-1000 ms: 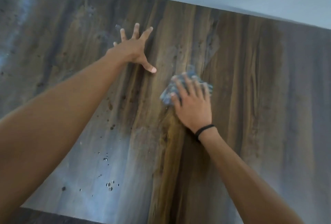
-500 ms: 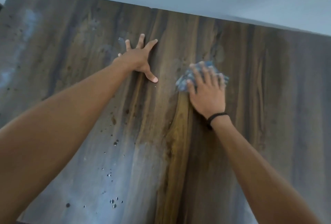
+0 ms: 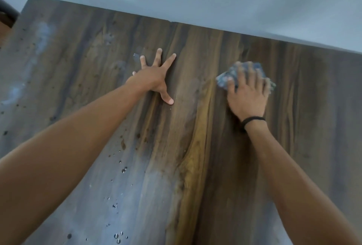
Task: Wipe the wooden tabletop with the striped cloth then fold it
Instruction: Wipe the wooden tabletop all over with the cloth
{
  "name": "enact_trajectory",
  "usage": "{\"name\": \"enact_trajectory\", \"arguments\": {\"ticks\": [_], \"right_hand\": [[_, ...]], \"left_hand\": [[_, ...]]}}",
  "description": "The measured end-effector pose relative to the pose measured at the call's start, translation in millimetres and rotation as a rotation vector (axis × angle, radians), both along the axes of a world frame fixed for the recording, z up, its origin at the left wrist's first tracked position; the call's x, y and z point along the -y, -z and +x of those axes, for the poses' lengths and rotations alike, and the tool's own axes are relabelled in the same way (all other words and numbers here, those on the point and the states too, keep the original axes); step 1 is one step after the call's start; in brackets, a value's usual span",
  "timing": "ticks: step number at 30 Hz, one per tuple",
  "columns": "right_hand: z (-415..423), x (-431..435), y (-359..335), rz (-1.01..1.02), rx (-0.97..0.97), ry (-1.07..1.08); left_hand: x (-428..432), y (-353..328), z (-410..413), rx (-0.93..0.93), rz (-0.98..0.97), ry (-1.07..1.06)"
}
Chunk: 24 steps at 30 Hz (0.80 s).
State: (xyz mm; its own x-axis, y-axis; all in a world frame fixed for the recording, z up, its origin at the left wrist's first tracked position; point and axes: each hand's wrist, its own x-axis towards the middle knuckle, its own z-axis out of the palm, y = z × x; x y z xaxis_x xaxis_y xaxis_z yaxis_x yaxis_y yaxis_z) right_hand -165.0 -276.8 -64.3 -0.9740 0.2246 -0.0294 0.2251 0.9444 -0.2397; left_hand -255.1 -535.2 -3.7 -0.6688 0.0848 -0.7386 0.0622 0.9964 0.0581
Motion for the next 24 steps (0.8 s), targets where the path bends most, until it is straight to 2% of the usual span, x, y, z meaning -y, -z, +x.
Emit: {"name": "enact_trajectory", "arguments": {"ticks": [2, 3, 6, 7, 10, 11, 14, 15, 18, 19, 22, 23, 24], "right_hand": [[9, 5, 3, 0.036, -0.017, -0.304], [7, -5, 4, 0.028, -0.023, -0.356], [-29, -24, -4, -0.026, -0.016, 0.022], [-38, -16, -4, -0.053, 0.012, 0.076], [-31, 3, 1, -0.003, -0.002, -0.278], [-34, -6, 2, -0.003, -0.019, -0.297], [-68, -22, -5, -0.043, 0.010, 0.082], [-75, -15, -5, -0.063, 0.043, 0.095], [-73, -7, -2, -0.023, 0.033, -0.281], [-75, -17, -2, -0.030, 0.012, -0.266], [-98, -26, -8, -0.069, 0.047, 0.086], [-102, -17, -7, -0.066, 0.066, 0.069], [-99, -6, -5, -0.029, 0.062, -0.058]], "left_hand": [[-5, -1, -2, 0.023, -0.045, 0.000], [-7, -1, -2, 0.032, -0.071, 0.000], [-15, -4, -6, 0.056, -0.122, 0.008], [-19, -5, -7, 0.059, -0.139, 0.021], [-27, -5, -8, 0.051, -0.188, 0.073], [-26, -3, -10, 0.052, -0.198, 0.074], [-22, 3, -14, 0.066, -0.197, 0.036], [-23, 5, -15, 0.072, -0.196, 0.033], [-24, 8, -16, 0.085, -0.184, 0.036], [-23, 8, -16, 0.080, -0.180, 0.029], [-21, 7, -17, 0.078, -0.175, 0.029], [-22, 7, -17, 0.076, -0.165, 0.029], [-22, 7, -17, 0.074, -0.155, 0.028]]}}
